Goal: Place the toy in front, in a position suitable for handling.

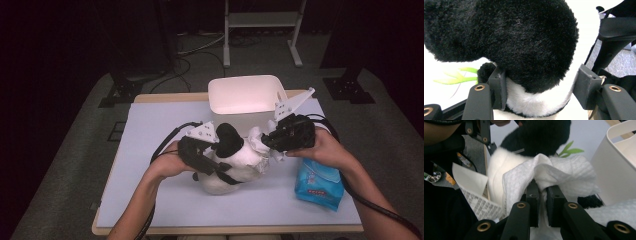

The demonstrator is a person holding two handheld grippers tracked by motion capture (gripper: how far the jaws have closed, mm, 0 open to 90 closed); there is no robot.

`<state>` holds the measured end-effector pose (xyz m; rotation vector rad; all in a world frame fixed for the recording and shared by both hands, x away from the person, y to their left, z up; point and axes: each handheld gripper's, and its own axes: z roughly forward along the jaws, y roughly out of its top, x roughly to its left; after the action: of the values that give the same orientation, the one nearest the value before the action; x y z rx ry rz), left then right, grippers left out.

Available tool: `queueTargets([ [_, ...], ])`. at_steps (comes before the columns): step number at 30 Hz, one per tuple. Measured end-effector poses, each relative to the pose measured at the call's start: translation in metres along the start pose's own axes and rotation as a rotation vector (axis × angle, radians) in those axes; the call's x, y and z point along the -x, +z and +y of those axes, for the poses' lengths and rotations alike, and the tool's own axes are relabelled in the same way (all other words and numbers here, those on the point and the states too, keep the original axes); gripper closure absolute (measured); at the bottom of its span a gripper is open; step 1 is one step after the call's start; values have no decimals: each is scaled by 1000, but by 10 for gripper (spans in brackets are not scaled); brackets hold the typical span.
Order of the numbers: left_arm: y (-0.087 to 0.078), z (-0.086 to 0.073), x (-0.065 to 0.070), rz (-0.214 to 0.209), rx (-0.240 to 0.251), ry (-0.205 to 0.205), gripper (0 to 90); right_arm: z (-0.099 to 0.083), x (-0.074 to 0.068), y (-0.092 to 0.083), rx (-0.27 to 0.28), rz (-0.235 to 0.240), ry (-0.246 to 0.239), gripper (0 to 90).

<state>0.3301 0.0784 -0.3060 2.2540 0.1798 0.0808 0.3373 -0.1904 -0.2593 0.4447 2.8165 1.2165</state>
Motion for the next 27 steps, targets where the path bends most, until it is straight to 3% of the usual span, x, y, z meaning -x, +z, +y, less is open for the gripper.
queueTargets([
  [5, 9, 4, -2, -4, -18, 4, 382, 2, -1, 2, -14, -22, -12, 812],
  [10, 13, 6, -2, -8, -1, 5, 383, -11, 7, 0, -4, -12, 37, 811],
  [15, 8, 12, -1, 6, -22, 28, 385, -13, 8, -1, 19, -12, 42, 812],
  [21, 9, 9, 0, 4, -48, 16, 388, -22, 9, 13, -20, -21, 51, 811],
  [27, 20, 8, 1, -18, -54, 28, 387, -21, 10, 15, -11, -18, 51, 812],
])
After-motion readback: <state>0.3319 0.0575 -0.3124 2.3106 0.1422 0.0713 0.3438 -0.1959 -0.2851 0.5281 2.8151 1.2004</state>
